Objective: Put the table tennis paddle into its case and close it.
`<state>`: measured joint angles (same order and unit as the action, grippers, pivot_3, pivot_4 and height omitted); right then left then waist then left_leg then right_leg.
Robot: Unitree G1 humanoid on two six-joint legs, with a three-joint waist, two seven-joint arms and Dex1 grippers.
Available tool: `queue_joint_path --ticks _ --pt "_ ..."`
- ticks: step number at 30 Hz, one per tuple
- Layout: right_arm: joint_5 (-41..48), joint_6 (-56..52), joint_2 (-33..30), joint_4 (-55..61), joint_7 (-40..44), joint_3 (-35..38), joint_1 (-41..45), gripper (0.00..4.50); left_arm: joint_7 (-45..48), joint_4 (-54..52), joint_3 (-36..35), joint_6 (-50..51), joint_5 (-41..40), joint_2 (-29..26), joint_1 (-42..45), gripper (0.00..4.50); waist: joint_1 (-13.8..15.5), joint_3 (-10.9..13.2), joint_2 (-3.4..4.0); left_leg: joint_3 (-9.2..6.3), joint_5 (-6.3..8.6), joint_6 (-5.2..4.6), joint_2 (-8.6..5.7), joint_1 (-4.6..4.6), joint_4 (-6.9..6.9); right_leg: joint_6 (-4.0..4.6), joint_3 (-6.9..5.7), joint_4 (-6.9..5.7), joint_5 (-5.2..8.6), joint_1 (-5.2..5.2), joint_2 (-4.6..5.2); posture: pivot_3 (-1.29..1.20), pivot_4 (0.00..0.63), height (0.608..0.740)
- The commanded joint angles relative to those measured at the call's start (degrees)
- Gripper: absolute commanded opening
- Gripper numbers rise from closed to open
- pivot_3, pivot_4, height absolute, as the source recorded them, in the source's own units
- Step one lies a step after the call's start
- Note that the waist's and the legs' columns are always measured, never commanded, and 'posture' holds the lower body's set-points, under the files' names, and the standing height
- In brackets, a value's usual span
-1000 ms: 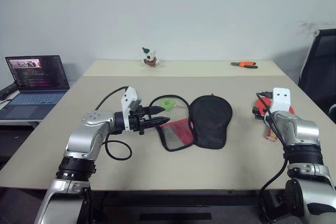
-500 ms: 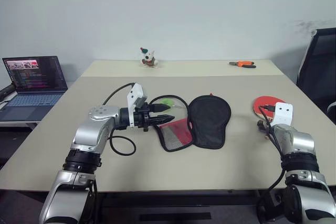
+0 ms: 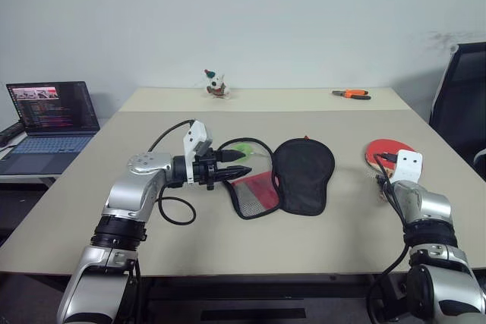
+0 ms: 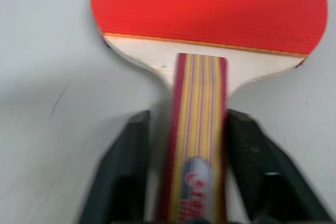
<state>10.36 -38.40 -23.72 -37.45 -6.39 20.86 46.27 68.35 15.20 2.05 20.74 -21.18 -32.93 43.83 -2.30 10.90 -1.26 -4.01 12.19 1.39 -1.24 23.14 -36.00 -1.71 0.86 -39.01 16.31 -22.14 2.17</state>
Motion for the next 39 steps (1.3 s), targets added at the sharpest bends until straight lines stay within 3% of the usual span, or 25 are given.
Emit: queue_joint_path --ticks 1,7,12,18,21,27,39 --pt "-0.2 1.9 -1.3 -2.8 -0.1 0.6 0.8 1.12 0.3 -1.0 -0.6 -1.3 0.1 -0.5 1.0 2.47 0.0 0.0 -0.04 0.00 0.00 0.00 0.00 -0.03 0.00 0.00 0.01 0.00 0.00 0.03 0.00 0.00 0.150 0.740" --pt "0.1 1.1 -1.1 1.1 0.6 -0.1 1.0 1.12 -0.1 -1.3 -1.3 -1.1 0.1 -1.2 0.3 2.47 0.0 0.0 -0.04 0.08 -0.01 -0.01 0.00 -0.16 0.00 -0.07 0.09 0.01 -0.05 0.13 0.01 0.00 0.150 0.740" --pt "3.6 -11.5 2.5 23.1 0.6 -1.1 -1.3 1.12 -0.3 -2.1 -2.7 -0.2 -0.9 -2.8 -1.3 2.47 -0.5 0.1 0.12 0.11 -0.01 -0.02 0.04 0.09 0.07 -0.04 0.16 -0.05 -0.03 -0.23 0.00 0.00 0.150 0.740" --pt "6.9 -26.6 11.2 45.2 -1.9 -2.7 -5.0 1.12 0.0 -2.6 -4.1 0.0 -1.8 -3.9 -2.4 2.47 -0.9 0.1 0.14 0.07 -0.02 0.00 0.12 0.83 0.03 0.02 0.12 -0.18 -0.02 -1.03 -0.02 0.00 0.150 0.740" --pt "8.4 -33.1 20.4 53.0 -4.9 -3.5 -5.6 1.12 -0.5 -2.7 -5.0 0.3 -1.7 -4.8 -3.7 2.47 -0.8 0.0 0.15 0.06 -0.02 0.00 0.10 0.86 0.03 0.02 0.12 -0.18 -0.01 -1.06 0.00 0.00 0.150 0.740" --pt "6.5 -33.9 27.3 52.7 -6.0 -4.7 -5.5 1.12 -1.2 -3.9 -5.5 1.1 -1.9 -5.1 -5.0 2.47 -0.1 0.1 0.15 0.04 -0.02 0.00 -0.01 0.85 0.00 0.02 0.08 -0.21 -0.02 -1.05 0.04 0.00 0.150 0.740" --pt "3.5 -27.4 27.8 45.6 -4.1 -9.3 -8.2 1.12 -2.3 -6.0 -5.8 2.3 -2.2 -5.7 -5.9 2.47 0.0 0.0 0.14 0.05 -0.02 0.00 0.02 0.84 0.01 0.02 0.09 -0.21 -0.02 -1.06 0.01 0.00 0.150 0.740"
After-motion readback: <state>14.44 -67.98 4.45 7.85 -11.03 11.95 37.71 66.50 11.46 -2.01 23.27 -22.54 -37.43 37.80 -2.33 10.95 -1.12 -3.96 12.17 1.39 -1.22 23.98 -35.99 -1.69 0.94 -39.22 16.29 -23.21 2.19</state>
